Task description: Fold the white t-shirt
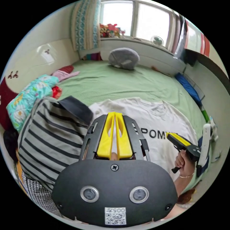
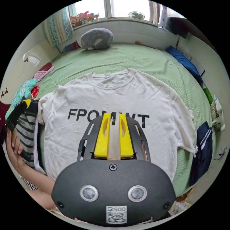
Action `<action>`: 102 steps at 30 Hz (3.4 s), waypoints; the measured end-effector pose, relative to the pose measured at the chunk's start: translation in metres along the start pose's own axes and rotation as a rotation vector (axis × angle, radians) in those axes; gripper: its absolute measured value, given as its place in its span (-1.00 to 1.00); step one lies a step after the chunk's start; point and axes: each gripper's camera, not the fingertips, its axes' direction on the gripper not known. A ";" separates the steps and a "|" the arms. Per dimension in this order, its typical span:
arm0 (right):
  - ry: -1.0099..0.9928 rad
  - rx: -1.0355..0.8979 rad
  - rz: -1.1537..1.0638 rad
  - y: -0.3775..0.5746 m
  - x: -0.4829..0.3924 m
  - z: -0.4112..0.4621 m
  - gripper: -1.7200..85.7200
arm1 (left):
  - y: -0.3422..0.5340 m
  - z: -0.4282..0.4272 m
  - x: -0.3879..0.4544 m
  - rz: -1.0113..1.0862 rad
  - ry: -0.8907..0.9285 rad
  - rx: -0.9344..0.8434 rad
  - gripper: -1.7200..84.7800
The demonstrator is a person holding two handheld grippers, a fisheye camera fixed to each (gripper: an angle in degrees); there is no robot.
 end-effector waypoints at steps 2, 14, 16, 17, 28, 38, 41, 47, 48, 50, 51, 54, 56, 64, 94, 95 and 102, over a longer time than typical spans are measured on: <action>0.041 -0.071 0.023 0.001 0.001 -0.012 -0.83 | -0.001 0.009 0.029 0.073 0.027 -0.119 -0.97; 0.248 -0.186 0.097 0.019 -0.005 -0.062 -0.81 | 0.024 0.014 0.095 0.228 -0.030 -0.275 -0.96; 0.259 -0.165 0.096 0.037 -0.009 -0.082 -0.81 | 0.040 0.012 0.093 0.234 -0.067 -0.322 -0.96; 0.225 -0.140 0.106 0.052 -0.011 -0.098 -0.81 | 0.053 0.008 0.089 0.230 -0.067 -0.350 -0.96; -0.082 0.041 0.465 0.213 -0.003 -0.156 -0.98 | 0.166 -0.019 0.086 0.049 -0.035 -0.330 -0.96; 0.088 -0.046 0.414 0.252 -0.019 -0.183 -0.98 | 0.225 -0.030 0.096 0.189 -0.112 -0.226 -0.96; 0.077 -0.081 0.419 0.255 -0.022 -0.184 -0.98 | 0.222 -0.010 0.089 0.124 -0.118 -0.398 -0.96; 0.106 -0.137 0.399 0.263 -0.031 -0.191 -0.99 | 0.221 -0.002 0.070 0.061 -0.055 -0.480 -0.96; 0.101 -0.139 0.397 0.264 -0.032 -0.192 -0.99 | 0.221 -0.002 0.069 0.060 -0.047 -0.480 -0.96; 0.120 -0.147 0.384 0.268 -0.035 -0.196 -0.99 | 0.223 -0.001 0.064 0.056 0.003 -0.488 -0.97; 0.127 -0.149 0.381 0.269 -0.035 -0.197 -0.99 | 0.223 -0.002 0.062 0.053 0.015 -0.488 -0.97; 0.140 -0.158 0.367 0.273 -0.039 -0.199 -0.99 | 0.227 -0.004 0.055 0.030 0.037 -0.471 -0.97; 0.138 -0.166 0.360 0.276 -0.041 -0.200 -0.99 | 0.228 -0.004 0.052 0.033 0.059 -0.468 -0.97; 0.046 -0.178 0.367 0.282 -0.043 -0.201 -0.99 | 0.234 0.001 0.052 0.077 0.080 -0.471 -0.96; 0.074 -0.249 0.252 0.284 -0.075 -0.190 -0.99 | 0.250 0.016 0.050 0.159 0.069 -0.500 -0.96; 0.075 -0.248 0.250 0.285 -0.074 -0.190 -0.99 | 0.250 0.016 0.049 0.155 0.069 -0.501 -0.96; 0.076 -0.254 0.246 0.285 -0.073 -0.189 -0.99 | 0.252 0.017 0.048 0.158 0.055 -0.498 -0.96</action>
